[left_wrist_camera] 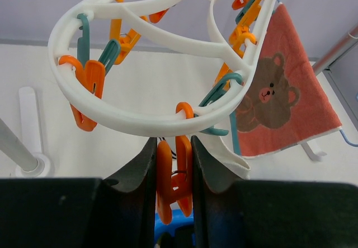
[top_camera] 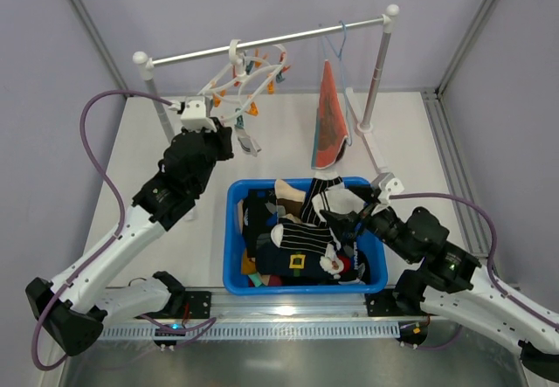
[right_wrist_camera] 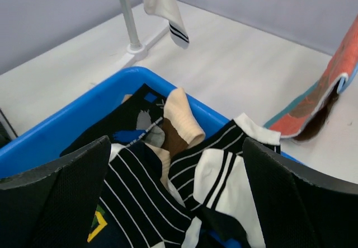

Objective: Remove the socks clipped to the hanger

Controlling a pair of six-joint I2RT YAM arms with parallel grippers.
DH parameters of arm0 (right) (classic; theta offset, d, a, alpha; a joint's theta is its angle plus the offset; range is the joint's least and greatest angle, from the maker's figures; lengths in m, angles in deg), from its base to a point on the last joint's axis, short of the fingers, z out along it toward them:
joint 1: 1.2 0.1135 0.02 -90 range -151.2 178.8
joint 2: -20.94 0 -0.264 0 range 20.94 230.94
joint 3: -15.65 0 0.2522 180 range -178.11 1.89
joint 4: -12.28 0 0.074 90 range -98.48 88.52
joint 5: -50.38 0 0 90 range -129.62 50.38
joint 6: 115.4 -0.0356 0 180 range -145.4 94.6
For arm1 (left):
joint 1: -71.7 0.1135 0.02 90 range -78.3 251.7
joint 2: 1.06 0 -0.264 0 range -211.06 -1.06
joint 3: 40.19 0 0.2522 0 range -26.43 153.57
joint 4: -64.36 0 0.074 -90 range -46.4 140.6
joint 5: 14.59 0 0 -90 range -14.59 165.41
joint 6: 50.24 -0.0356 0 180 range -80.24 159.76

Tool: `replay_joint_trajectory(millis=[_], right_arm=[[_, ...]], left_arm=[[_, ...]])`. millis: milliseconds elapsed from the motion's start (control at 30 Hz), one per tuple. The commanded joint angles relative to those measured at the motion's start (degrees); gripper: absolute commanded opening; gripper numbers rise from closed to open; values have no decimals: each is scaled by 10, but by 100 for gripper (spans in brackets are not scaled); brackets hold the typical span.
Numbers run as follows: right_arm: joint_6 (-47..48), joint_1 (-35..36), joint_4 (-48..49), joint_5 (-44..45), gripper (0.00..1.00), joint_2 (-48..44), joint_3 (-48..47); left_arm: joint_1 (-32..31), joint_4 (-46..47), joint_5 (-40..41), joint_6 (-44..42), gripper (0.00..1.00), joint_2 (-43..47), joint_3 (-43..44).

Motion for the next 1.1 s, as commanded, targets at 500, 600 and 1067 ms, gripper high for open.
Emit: replay_joint_trajectory(millis=[500, 600, 1067], right_arm=[[128, 5, 274, -37, 100, 168, 2], [134, 3, 415, 2, 100, 256, 10], [79, -96, 739, -198, 100, 588, -103]], left_arm=[[8, -16, -54, 12, 0, 27, -5], [9, -17, -59, 15, 0, 42, -10], [10, -19, -79, 19, 0, 60, -13]])
